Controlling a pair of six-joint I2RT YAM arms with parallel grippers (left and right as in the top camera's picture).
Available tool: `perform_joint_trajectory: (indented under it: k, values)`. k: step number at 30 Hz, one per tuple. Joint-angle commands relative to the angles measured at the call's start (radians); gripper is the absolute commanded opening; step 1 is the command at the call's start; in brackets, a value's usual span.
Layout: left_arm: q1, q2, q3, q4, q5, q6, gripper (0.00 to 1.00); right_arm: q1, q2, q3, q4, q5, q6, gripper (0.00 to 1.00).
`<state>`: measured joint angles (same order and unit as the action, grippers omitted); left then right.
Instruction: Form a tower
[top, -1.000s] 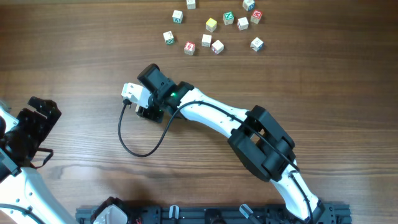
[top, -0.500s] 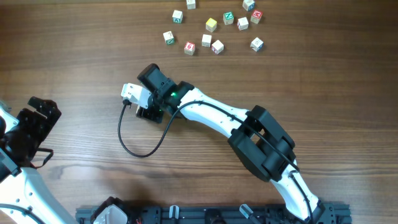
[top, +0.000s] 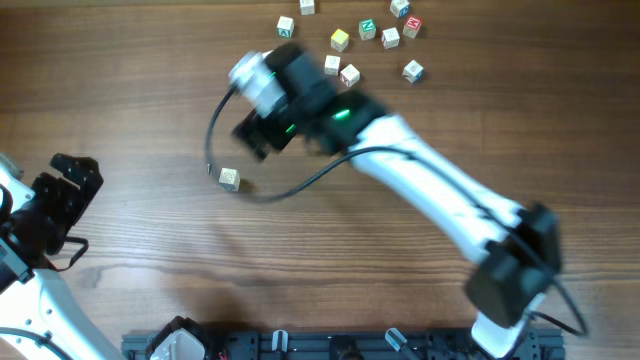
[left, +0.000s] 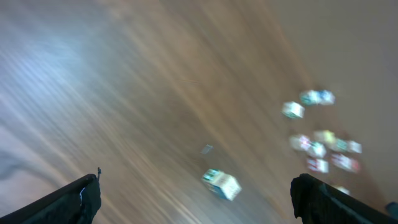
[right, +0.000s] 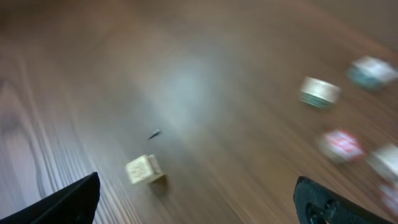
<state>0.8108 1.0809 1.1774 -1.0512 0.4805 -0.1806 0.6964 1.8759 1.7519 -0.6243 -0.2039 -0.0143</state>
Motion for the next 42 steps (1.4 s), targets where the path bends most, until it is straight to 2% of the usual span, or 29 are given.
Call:
perform_joint_trajectory:
  k: [1, 4, 6, 11, 15, 18, 19, 23, 25, 27, 30, 37, 41, 42]
  values:
    - [-0.044, 0.004, 0.005, 0.017, 0.185, 0.019, 1.0, -0.187, -0.084, 0.011, -0.079, 0.045, 0.258, 1.0]
    - [-0.224, 0.014, 0.056, 0.051, 0.179, 0.019, 1.0, -0.397, -0.094, 0.01, -0.196, -0.065, 0.286, 1.0]
    - [-0.398, 0.052, 0.153, 0.085, 0.122, 0.015, 1.0, -0.513, -0.093, 0.008, -0.272, -0.066, 0.284, 1.0]
    - [-0.66, 0.291, 0.426, 0.095, 0.032, 0.006, 1.0, -0.673, -0.092, 0.008, -0.284, -0.063, 0.283, 1.0]
    - [-0.732, 0.55, 0.591, 0.133, -0.007, -0.068, 1.0, -0.691, -0.077, 0.007, -0.282, -0.05, 0.275, 1.0]
    - [-0.775, 0.705, 0.627, 0.259, -0.044, -0.116, 1.0, -0.691, -0.054, 0.007, -0.281, -0.051, 0.276, 1.0]
    - [-0.795, 0.752, 0.628, 0.315, -0.093, -0.13, 1.0, -0.691, -0.043, 0.007, -0.283, -0.051, 0.278, 1.0]
    - [-0.93, 0.956, 0.628, 0.537, -0.483, -0.172, 1.0, -0.691, 0.01, 0.007, -0.282, -0.051, 0.279, 1.0]
    - [-0.98, 1.028, 0.628, 0.594, -0.605, -0.172, 1.0, -0.691, 0.03, 0.007, -0.282, -0.051, 0.279, 1.0]
    - [-1.011, 1.106, 0.628, 0.657, -0.654, -0.212, 1.0, -0.691, 0.049, 0.007, -0.282, -0.051, 0.28, 1.0]
    - [-1.016, 1.205, 0.628, 0.742, -0.654, -0.305, 1.0, -0.691, 0.066, 0.007, -0.282, -0.051, 0.279, 1.0]
    - [-1.017, 1.339, 0.628, 0.849, -0.63, -0.296, 1.0, -0.69, 0.066, 0.006, -0.283, -0.051, 0.28, 1.0]
    - [-1.018, 1.346, 0.627, 0.849, -0.601, -0.296, 1.0, -0.69, 0.066, 0.006, -0.284, -0.051, 0.28, 1.0]
    - [-1.018, 1.346, 0.627, 0.844, -0.601, -0.295, 0.97, -0.69, 0.066, 0.006, -0.285, -0.051, 0.28, 1.0]
